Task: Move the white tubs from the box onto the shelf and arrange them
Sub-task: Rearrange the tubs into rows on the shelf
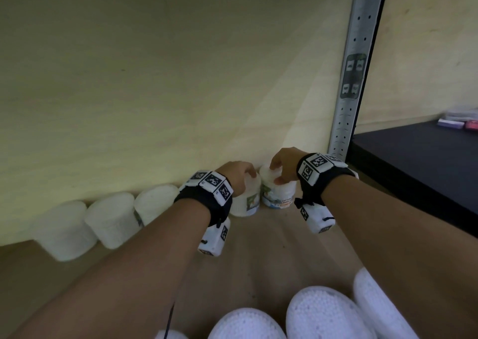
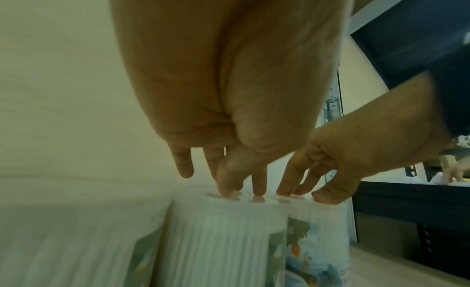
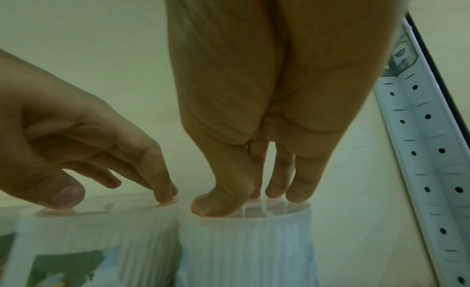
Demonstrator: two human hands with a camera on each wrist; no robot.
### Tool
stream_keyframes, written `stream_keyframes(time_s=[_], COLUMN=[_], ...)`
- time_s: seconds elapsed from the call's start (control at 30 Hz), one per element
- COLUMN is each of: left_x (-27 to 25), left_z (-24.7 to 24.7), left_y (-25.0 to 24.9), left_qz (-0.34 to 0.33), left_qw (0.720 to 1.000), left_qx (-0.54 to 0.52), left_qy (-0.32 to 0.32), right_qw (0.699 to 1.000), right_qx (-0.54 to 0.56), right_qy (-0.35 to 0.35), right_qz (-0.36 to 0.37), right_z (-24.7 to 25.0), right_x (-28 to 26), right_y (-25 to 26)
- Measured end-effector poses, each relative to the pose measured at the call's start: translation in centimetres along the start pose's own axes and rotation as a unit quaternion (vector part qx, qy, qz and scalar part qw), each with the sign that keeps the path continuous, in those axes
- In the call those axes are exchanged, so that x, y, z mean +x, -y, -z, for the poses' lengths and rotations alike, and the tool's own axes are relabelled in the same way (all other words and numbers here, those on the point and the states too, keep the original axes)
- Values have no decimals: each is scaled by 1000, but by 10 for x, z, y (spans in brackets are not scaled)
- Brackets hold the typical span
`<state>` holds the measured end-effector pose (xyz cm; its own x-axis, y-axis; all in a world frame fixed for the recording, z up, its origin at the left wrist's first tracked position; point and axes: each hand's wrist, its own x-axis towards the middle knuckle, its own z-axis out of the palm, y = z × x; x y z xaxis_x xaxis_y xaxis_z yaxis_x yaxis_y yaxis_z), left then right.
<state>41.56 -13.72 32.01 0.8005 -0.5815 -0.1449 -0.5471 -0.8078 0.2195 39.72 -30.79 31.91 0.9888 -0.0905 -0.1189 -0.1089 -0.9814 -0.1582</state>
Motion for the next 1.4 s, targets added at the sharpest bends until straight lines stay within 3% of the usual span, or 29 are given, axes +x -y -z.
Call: stream_keyframes(time_s=[0.1, 0.2, 0.33, 0.7, 0.8, 0.9, 1.0, 1.4], left_x=[-2, 1, 4, 4, 3, 3, 6, 7], left_z=[-5, -13, -21, -6, -8, -14, -21, -10], left_y=[-1, 2, 2, 5, 5, 2, 0, 7], left_qz=[5, 50, 75, 23, 20, 71, 91, 24], left_qw=[1000, 994, 990, 1000, 998, 990, 991, 998], left_qx=[-7, -4, 27, -10, -12, -25, 3, -17], left_qy=[-25, -100, -113, -16, -52, -117, -100, -54], right_qw=[1000, 1000, 1000, 1000, 1000, 1000, 1000, 1000], right_qx=[3, 3, 3, -5, -6, -9, -10, -16], right_qy=[-3, 0, 0, -1, -2, -5, -7, -4], right_qz=[0, 0, 0, 4, 4, 5, 10, 8], right_z=[0, 1, 0, -2, -3, -3, -3, -6], right_x=[0, 0, 1, 7, 8, 11, 12, 16], right_y=[0, -1, -2, -2, -2, -3, -3, -6])
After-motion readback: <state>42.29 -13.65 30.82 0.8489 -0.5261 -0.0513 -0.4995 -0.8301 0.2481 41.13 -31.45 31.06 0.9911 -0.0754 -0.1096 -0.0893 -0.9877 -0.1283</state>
